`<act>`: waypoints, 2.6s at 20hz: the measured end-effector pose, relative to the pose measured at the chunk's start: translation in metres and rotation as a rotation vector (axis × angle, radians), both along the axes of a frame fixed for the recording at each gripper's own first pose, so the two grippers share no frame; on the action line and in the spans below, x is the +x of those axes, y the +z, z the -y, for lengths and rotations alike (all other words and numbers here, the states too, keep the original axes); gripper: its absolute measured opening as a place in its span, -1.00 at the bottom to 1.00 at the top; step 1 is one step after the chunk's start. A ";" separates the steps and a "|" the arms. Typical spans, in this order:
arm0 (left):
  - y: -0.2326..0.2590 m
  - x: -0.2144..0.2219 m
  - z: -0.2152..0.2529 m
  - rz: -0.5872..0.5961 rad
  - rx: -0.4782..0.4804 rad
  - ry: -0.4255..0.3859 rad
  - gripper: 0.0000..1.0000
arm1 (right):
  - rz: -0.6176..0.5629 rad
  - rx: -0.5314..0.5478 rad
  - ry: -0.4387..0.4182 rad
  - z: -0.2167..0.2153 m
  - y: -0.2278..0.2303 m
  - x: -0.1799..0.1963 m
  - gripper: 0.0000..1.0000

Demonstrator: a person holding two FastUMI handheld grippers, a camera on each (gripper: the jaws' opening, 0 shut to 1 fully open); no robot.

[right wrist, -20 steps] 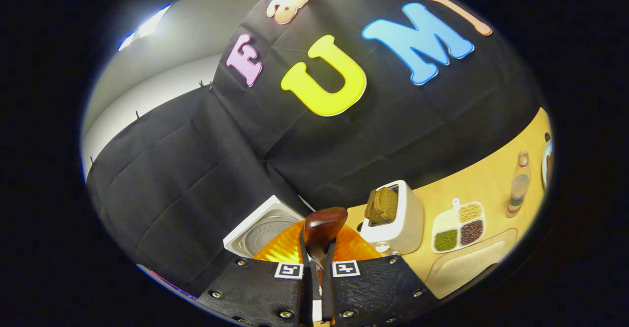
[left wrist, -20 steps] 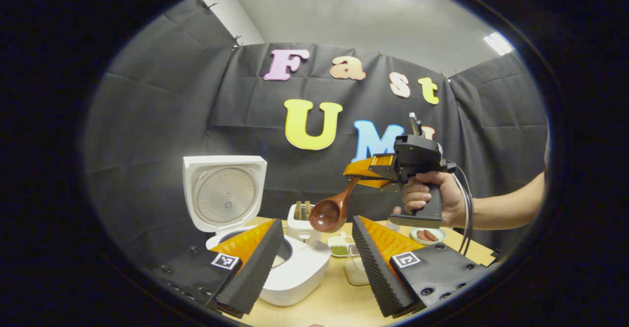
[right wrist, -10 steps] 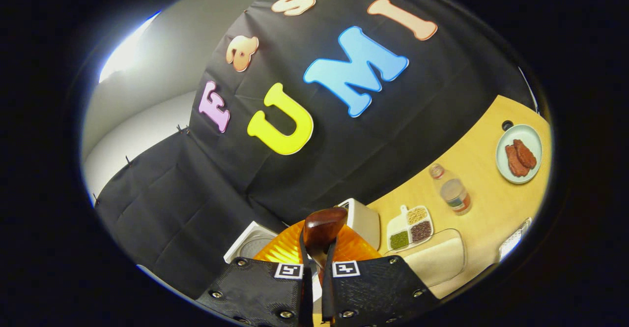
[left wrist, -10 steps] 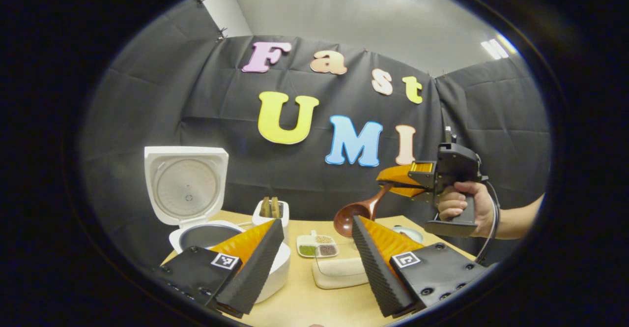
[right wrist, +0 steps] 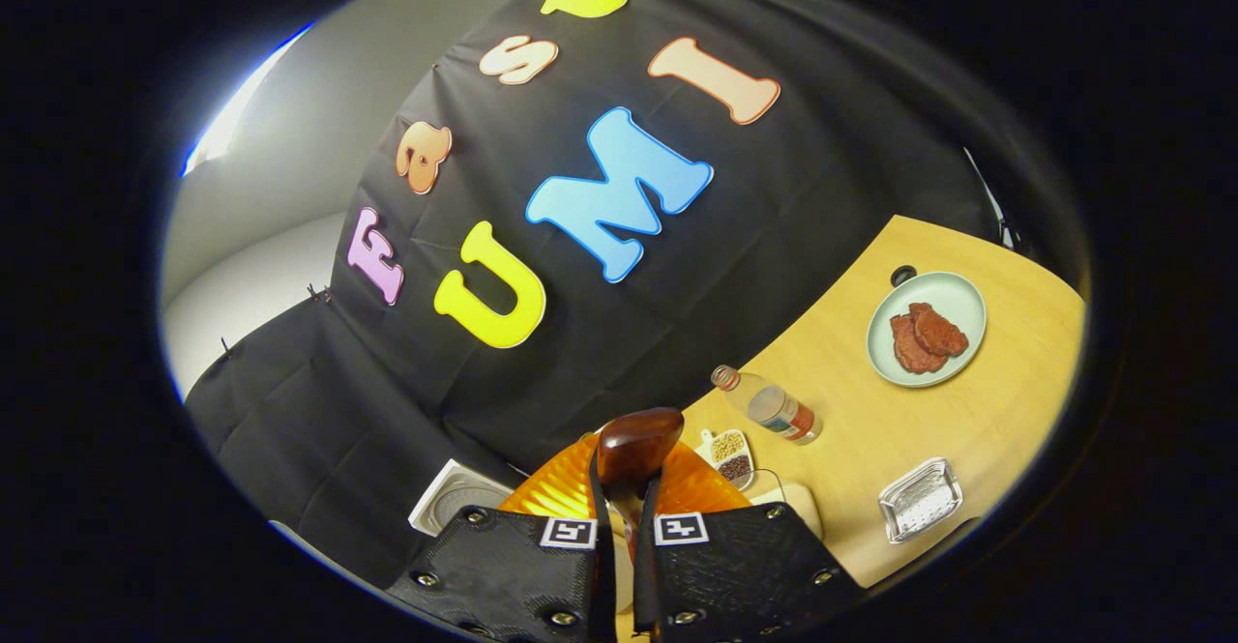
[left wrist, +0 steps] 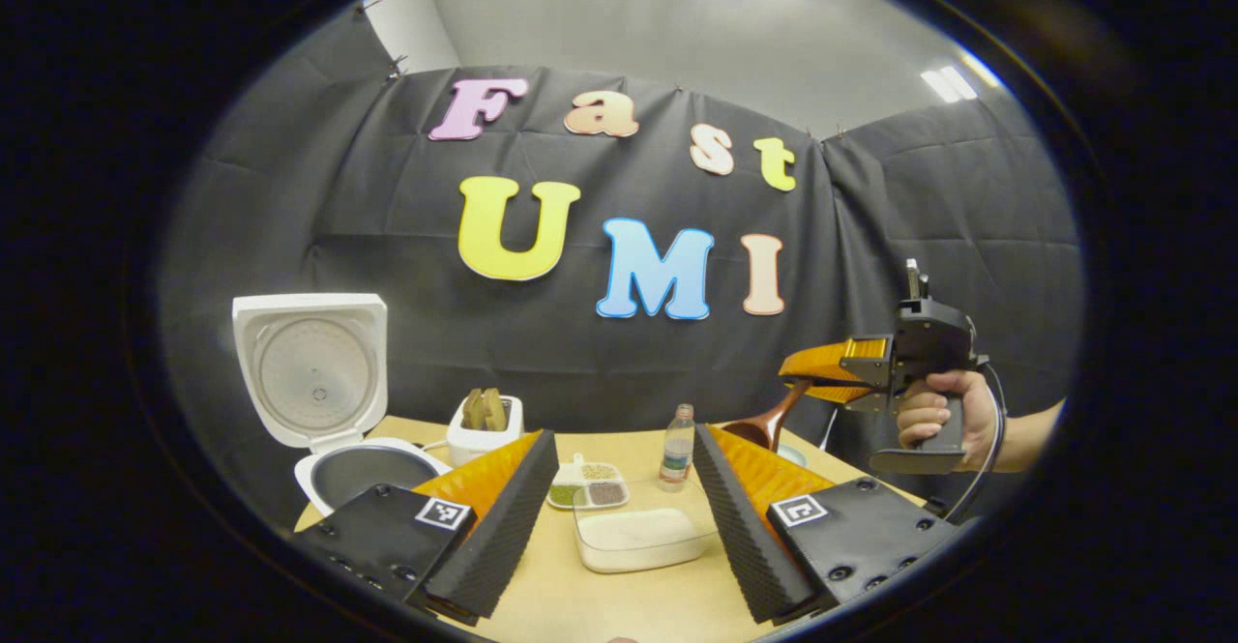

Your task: Close the left gripper, press the button to open the rice cooker; take a wooden spoon from the chopstick holder with the right hand, scoop a spoonful of rice and pour it into the rice cooker, then put the wooden spoon back into the chopstick holder.

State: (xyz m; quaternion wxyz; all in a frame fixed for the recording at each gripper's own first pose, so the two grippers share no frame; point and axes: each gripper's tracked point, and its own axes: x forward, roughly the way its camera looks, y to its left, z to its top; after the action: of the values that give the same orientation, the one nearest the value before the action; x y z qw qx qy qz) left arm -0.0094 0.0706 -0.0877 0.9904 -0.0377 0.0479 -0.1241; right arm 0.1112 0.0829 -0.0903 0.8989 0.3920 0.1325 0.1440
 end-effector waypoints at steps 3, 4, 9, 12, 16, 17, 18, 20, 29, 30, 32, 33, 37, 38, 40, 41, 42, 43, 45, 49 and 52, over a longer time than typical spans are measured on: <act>0.001 0.004 0.017 -0.003 0.001 -0.020 0.94 | -0.007 -0.025 -0.033 0.025 -0.008 -0.007 -0.85; 0.002 0.005 0.021 -0.004 0.005 -0.023 0.94 | -0.011 -0.033 -0.048 0.035 -0.011 -0.008 -0.85; 0.004 0.006 0.037 -0.016 0.028 -0.017 0.92 | -0.054 -0.066 -0.117 0.084 -0.035 -0.014 -0.86; 0.008 0.004 0.046 -0.017 0.044 -0.008 0.94 | -0.079 -0.110 -0.159 0.106 -0.056 -0.010 -0.86; 0.008 0.000 0.057 -0.031 0.056 -0.009 0.94 | -0.109 -0.215 -0.209 0.126 -0.086 -0.007 -0.86; 0.010 -0.002 0.060 -0.031 0.047 -0.014 0.94 | -0.119 -0.240 -0.214 0.128 -0.094 -0.007 -0.86; 0.011 -0.004 0.060 -0.031 0.043 -0.015 0.94 | -0.130 -0.263 -0.214 0.130 -0.101 -0.007 -0.86; 0.013 -0.006 0.054 -0.032 0.051 0.004 0.94 | -0.156 -0.304 -0.218 0.129 -0.121 -0.005 -0.85; 0.010 -0.011 0.023 -0.051 0.068 0.101 0.95 | -0.244 -0.465 -0.178 0.112 -0.191 0.013 -0.85; 0.010 -0.011 0.021 -0.050 0.064 0.108 0.94 | -0.252 -0.457 -0.174 0.110 -0.194 0.016 -0.85; 0.010 -0.012 0.019 -0.052 0.062 0.116 0.94 | -0.245 -0.441 -0.182 0.105 -0.195 0.020 -0.85; 0.009 -0.012 0.019 -0.054 0.063 0.119 0.92 | -0.245 -0.440 -0.186 0.107 -0.195 0.023 -0.85; 0.009 -0.010 0.019 -0.049 0.052 0.119 0.94 | -0.229 -0.445 -0.213 0.119 -0.189 0.015 -0.65; 0.009 -0.009 0.021 -0.048 0.049 0.115 0.94 | -0.226 -0.457 -0.211 0.122 -0.190 0.015 -0.50; 0.009 -0.006 0.025 -0.044 0.047 0.104 0.94 | -0.238 -0.525 -0.268 0.145 -0.185 0.006 0.34; 0.011 -0.004 0.027 -0.038 0.045 0.099 0.94 | -0.221 -0.568 -0.314 0.159 -0.176 0.002 0.91; 0.012 -0.003 0.029 -0.033 0.044 0.093 0.94 | -0.193 -0.612 -0.360 0.171 -0.161 -0.002 0.96; 0.015 -0.002 0.031 -0.027 0.044 0.085 0.94 | -0.162 -0.652 -0.389 0.180 -0.146 -0.006 0.96; 0.019 0.003 0.033 -0.013 0.044 0.075 0.94 | -0.094 -0.718 -0.405 0.185 -0.113 -0.016 0.95; 0.034 0.015 0.014 0.009 0.048 0.103 0.95 | 0.059 -0.777 -0.397 0.171 -0.041 -0.027 0.95; 0.049 0.031 -0.044 -0.015 0.092 0.229 0.90 | 0.119 -0.744 -0.359 0.144 -0.006 -0.033 0.95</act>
State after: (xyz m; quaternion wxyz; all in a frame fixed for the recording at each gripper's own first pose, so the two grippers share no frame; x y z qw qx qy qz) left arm 0.0217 0.1142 -0.0388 0.9984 0.0014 0.0563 -0.0076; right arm 0.0782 -0.0615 -0.0967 0.9962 0.0485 0.0528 -0.0501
